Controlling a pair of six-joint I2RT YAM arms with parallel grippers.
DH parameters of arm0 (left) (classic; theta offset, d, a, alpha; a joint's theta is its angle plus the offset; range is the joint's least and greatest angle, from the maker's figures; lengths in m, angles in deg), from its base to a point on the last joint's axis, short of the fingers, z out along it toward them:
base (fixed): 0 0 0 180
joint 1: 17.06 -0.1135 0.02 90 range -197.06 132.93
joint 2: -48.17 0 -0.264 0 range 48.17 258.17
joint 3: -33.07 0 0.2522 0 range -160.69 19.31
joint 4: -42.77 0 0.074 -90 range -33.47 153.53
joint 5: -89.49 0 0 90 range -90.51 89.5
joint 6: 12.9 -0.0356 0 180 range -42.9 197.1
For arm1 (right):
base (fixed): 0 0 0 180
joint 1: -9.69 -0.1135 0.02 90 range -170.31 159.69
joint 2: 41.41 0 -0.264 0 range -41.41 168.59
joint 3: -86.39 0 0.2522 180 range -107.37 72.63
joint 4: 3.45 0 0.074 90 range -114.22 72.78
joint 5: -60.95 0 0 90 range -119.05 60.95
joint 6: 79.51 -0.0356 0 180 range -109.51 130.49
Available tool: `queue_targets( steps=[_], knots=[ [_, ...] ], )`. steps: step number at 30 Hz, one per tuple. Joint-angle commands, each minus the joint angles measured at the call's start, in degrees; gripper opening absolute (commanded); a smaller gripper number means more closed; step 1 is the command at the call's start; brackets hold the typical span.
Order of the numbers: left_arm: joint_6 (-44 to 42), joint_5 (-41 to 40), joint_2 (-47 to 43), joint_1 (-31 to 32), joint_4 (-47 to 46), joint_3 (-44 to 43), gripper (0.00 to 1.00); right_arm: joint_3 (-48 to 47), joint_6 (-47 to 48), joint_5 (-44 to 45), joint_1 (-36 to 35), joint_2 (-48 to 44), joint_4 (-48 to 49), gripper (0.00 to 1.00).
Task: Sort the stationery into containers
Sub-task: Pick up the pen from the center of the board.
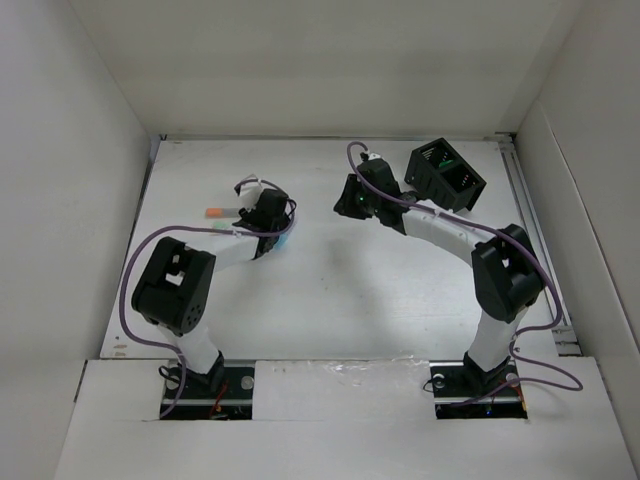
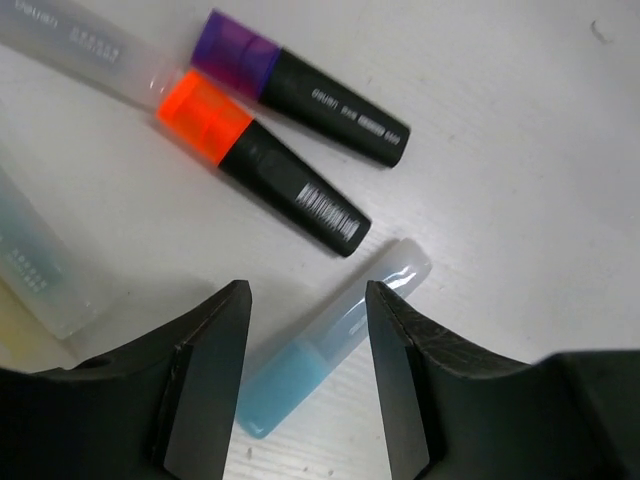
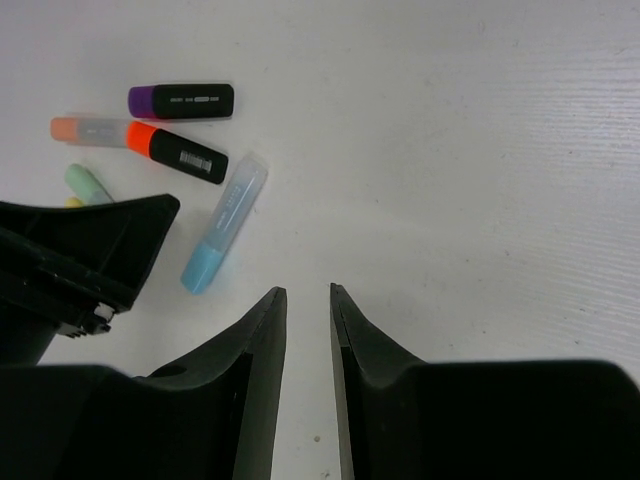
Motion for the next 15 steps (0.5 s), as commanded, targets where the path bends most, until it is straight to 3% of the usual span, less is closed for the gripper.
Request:
queue_targets(
  steps=[1, 6, 15],
  knots=[
    [0.1, -2.8, 1.8, 0.2, 1.5, -5.7, 0.46, -0.5, 0.0, -0.7, 0.3, -0.8, 1.1, 0.3],
    [0.6, -4.2, 10.2, 0.2, 6.2, -12.5, 0.47, 0.1, 0.0, -0.7, 0.8, -1.4, 1.1, 0.3],
    [1.8, -1.5, 11.4, -1.5, 5.0, -12.5, 0.47, 0.1, 0.0, -1.9, 1.3, -1.4, 1.1, 0.31]
  ],
)
